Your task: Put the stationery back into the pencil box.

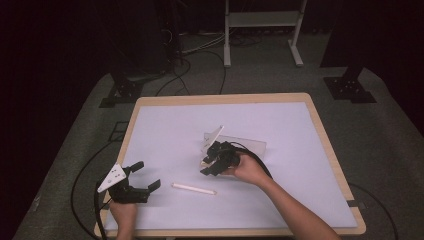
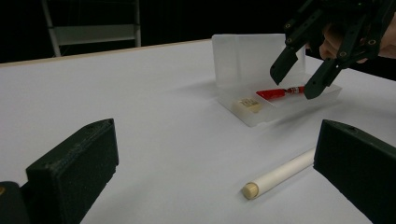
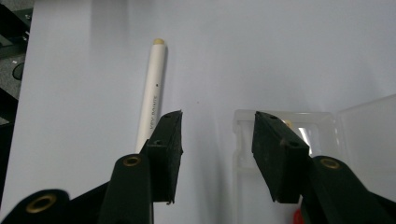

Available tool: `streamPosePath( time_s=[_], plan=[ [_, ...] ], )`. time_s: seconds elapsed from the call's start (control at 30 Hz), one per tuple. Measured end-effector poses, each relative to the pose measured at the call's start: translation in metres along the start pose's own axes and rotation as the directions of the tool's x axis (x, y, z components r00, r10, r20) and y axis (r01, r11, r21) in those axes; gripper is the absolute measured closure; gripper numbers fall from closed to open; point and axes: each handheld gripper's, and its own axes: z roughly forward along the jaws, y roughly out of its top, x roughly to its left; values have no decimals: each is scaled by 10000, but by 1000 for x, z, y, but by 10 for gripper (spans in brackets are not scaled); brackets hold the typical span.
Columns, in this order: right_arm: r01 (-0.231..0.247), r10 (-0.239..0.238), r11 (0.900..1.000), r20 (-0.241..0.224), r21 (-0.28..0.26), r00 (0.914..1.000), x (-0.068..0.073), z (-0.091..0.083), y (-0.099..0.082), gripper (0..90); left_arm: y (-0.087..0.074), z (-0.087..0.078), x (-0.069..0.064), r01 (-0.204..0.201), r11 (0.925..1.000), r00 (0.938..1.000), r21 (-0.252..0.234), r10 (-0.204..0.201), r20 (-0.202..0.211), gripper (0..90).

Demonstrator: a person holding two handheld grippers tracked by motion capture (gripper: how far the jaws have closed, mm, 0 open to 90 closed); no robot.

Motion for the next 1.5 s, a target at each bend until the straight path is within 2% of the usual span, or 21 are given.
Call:
streamPosePath(
  time_s=[0.77,1.5],
  plan=[
    [213,-211,9998,-409,38,9989,16,10,0,506,0,0,0,33,10000,10000,-35,-33,1,0],
    [308,-306,9995,-585,24,9978,24,16,-2,505,0,0,0,28,10000,10000,-29,-28,5,0]
  ],
)
